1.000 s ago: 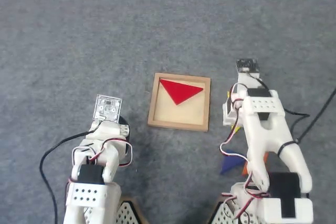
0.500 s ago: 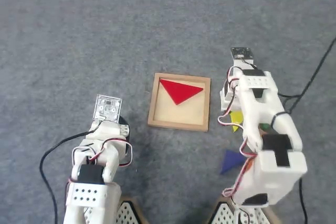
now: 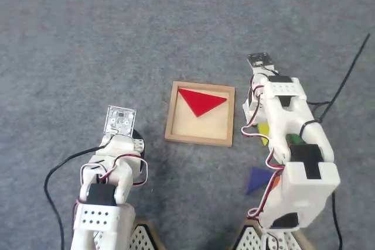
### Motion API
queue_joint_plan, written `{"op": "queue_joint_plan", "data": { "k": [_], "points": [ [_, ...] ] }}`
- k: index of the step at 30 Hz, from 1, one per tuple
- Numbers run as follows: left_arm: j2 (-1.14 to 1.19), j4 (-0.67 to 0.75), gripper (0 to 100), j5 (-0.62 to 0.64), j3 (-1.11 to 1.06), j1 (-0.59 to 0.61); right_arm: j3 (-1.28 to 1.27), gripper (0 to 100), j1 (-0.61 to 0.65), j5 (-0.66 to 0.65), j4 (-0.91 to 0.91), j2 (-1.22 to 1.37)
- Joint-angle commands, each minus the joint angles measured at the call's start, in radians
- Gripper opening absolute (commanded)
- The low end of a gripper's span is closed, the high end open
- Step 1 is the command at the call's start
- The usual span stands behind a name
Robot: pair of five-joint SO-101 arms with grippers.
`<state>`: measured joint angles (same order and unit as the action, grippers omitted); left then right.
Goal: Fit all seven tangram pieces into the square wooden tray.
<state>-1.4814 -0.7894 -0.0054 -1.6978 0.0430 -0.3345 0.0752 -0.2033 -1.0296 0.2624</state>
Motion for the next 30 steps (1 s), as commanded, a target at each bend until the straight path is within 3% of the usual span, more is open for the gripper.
{"op": "queue_joint_plan", "data": {
  "k": [1,7,22,27,30],
  "points": [
    [-0.014,-0.008,2,0.005,0.008,0.005,0.084,33.3,0.002,-0.054,-0.010,-0.005],
    [-0.014,-0.008,2,0.005,0.008,0.005,0.094,33.3,0.019,-0.094,-0.010,0.024],
    [-0.014,-0.008,2,0.005,0.008,0.005,0.091,33.2,-0.002,-0.009,-0.120,0.071],
    [-0.014,-0.008,2,0.005,0.008,0.005,0.089,23.5,0.004,-0.009,-0.091,0.076],
    [-0.014,-0.008,2,0.005,0.008,0.005,0.091,23.1,0.005,-0.011,-0.090,0.074]
  ]
}}
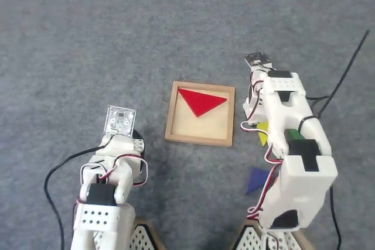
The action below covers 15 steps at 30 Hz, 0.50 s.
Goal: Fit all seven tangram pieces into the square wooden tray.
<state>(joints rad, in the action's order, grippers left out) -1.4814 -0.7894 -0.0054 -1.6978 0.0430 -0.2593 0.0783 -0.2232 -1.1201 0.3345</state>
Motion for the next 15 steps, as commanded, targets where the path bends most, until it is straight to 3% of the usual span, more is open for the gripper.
{"op": "queue_joint_plan", "data": {
  "k": [1,10,15],
  "points": [
    [-0.014,-0.008,2,0.005,0.008,0.005,0.015,22.9,0.002,0.011,0.001,0.002],
    [-0.014,-0.008,2,0.005,0.008,0.005,0.006,22.7,0.016,0.015,-0.015,-0.073],
    [-0.014,-0.008,2,0.005,0.008,0.005,-0.048,22.6,0.099,0.052,-0.042,-0.222]
  ]
}}
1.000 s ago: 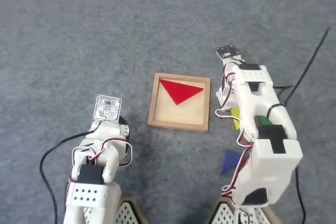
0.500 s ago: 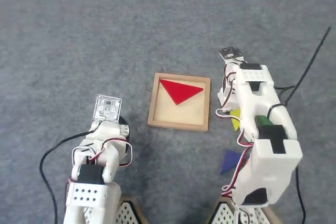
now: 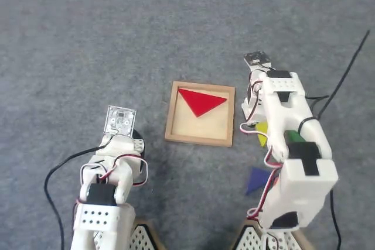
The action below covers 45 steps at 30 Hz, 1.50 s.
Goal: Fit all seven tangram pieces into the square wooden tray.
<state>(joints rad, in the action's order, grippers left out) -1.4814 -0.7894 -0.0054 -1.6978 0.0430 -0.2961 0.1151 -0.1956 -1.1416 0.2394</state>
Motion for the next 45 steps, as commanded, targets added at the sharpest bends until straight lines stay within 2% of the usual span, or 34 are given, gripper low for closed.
{"op": "queue_joint_plan", "data": {
  "k": [1,6,9,13,18,21,39,45],
  "points": [
    [-0.014,-0.008,2,0.005,0.008,0.005,-0.025,22.6,0.088,0.032,-0.025,-0.156],
    [-0.014,-0.008,2,0.005,0.008,0.005,-0.080,22.7,0.171,0.075,-0.027,-0.262],
    [-0.014,-0.008,2,0.005,0.008,0.005,-0.077,24.5,0.130,0.060,-0.027,-0.269],
    [-0.014,-0.008,2,0.005,0.008,0.005,-0.026,35.2,0.044,-0.110,-0.082,-0.228],
    [-0.014,-0.008,2,0.005,0.008,0.005,0.038,35.7,0.025,-0.292,-0.056,-0.104],
    [-0.014,-0.008,2,0.005,0.008,0.005,0.074,35.7,0.027,-0.341,-0.048,-0.035],
    [-0.014,-0.008,2,0.005,0.008,0.005,0.124,33.9,0.016,-0.347,0.005,0.114],
    [-0.014,-0.008,2,0.005,0.008,0.005,0.124,26.2,-0.004,-0.328,0.001,0.147]
  ]
}}
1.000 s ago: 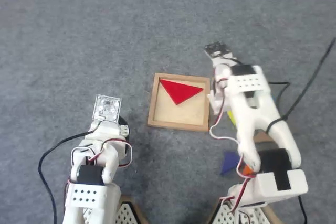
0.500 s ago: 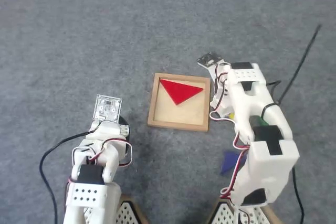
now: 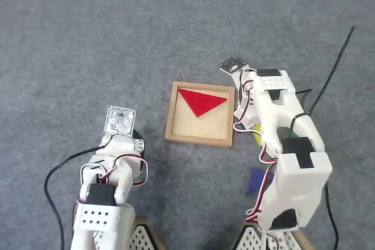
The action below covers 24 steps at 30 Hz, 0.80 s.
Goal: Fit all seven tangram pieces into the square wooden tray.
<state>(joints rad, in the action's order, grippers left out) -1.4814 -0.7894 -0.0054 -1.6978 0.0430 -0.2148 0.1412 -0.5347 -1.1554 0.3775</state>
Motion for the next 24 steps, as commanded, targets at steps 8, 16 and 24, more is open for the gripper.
{"op": "queue_joint_plan", "data": {
  "k": [8,16,24],
  "points": [
    [-0.014,-0.008,2,0.005,0.008,0.005,0.043,27.7,-0.071,0.110,0.019,-0.001],
    [-0.014,-0.008,2,0.005,0.008,0.005,0.012,25.6,-0.042,0.189,-0.056,-0.263],
    [-0.014,-0.008,2,0.005,0.008,0.005,-0.037,26.2,0.116,0.299,-0.108,-0.450]
  ]
}}
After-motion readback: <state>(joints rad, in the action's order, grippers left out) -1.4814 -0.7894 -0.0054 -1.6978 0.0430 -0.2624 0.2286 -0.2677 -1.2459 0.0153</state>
